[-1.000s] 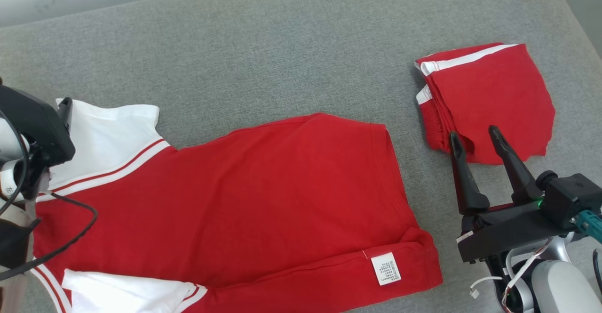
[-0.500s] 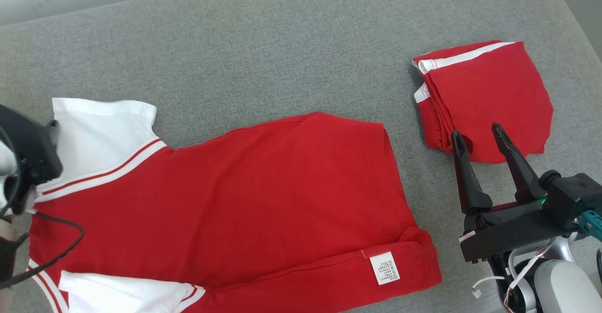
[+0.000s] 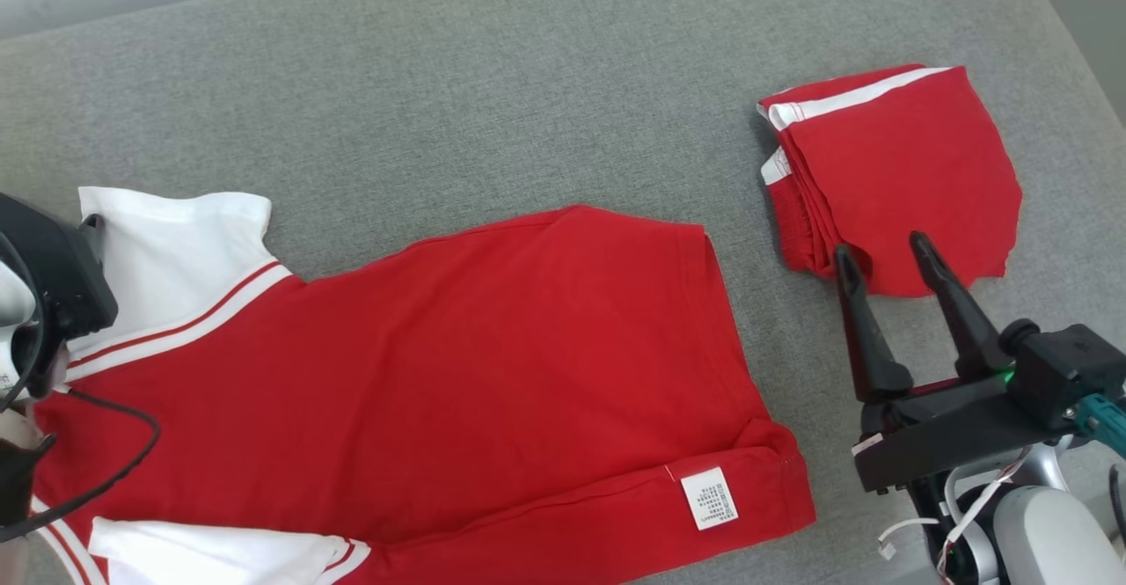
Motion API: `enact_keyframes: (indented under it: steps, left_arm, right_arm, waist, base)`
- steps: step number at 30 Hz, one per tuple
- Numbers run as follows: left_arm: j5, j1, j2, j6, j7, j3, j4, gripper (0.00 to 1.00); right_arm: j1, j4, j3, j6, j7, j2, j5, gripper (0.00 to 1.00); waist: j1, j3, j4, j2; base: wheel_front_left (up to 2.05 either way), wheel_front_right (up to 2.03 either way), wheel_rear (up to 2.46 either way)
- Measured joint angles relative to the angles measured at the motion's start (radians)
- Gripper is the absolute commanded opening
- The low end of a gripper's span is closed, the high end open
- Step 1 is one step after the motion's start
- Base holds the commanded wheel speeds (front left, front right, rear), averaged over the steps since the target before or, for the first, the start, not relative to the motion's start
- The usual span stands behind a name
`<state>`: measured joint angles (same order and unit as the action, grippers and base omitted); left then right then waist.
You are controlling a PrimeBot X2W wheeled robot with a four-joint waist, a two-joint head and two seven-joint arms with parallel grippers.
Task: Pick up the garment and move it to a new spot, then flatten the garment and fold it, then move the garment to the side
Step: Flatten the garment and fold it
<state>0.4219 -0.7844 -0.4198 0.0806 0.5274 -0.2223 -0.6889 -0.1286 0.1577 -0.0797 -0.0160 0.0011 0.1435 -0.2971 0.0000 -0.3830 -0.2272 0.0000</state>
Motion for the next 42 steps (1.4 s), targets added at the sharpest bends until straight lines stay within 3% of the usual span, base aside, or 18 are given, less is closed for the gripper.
enact_keyframes:
  steps: [9,15,19,23,30,33,38,42]
  left_arm:
    - [0.032,-0.012,0.039,-0.026,0.014,-0.007,0.006,1.0]
    - [0.034,-0.007,0.03,-0.047,0.035,-0.015,-0.001,1.0]
    - [0.04,0.004,0.017,-0.046,0.035,-0.007,-0.007,0.87]
    - [0.04,0.005,0.003,-0.044,0.029,0.005,-0.008,0.95]
    - [0.04,0.002,0.004,-0.042,0.025,0.004,-0.01,0.97]
    - [0.044,0.001,0.006,-0.047,0.025,0.005,-0.011,0.84]
    - [0.047,-0.003,0.009,-0.066,0.026,-0.001,-0.01,0.47]
    - [0.053,-0.006,0.008,-0.081,0.027,-0.003,-0.01,0.4]
  right_arm:
    - [0.0,-0.002,0.018,-0.002,0.0,0.007,0.0,1.0]
    - [-0.001,-0.009,-0.004,-0.001,0.0,0.005,0.001,1.0]
    - [-0.001,-0.01,-0.011,0.005,0.0,0.005,0.001,1.0]
    - [-0.001,-0.009,-0.009,0.007,0.008,0.008,0.002,1.0]
    - [0.001,-0.005,-0.005,0.007,0.008,0.013,0.002,1.0]
    - [0.0,-0.003,-0.005,0.007,0.008,0.014,0.002,1.0]
    - [0.0,-0.001,-0.006,0.007,0.009,0.014,0.002,1.0]
    - [0.0,-0.001,-0.006,0.007,0.009,0.014,0.002,1.0]
  waist:
    - [0.0,0.002,0.006,0.0]
    - [0.0,0.017,0.016,0.0]
    - [0.0,0.019,0.012,0.0]
    - [0.0,0.017,0.001,0.0]
    - [0.0,0.012,-0.009,0.0]
    - [0.0,0.01,-0.011,0.0]
    - [0.0,0.007,-0.012,0.0]
    - [0.0,0.002,-0.012,0.0]
  base:
    - [0.0,0.0,0.0]
    - [0.0,0.0,0.0]
    - [0.0,0.0,0.0]
    - [0.0,0.0,0.0]
    - [0.0,0.0,0.0]
    - [0.0,0.0,0.0]
    - [0.0,0.0,0.0]
    - [0.0,0.0,0.0]
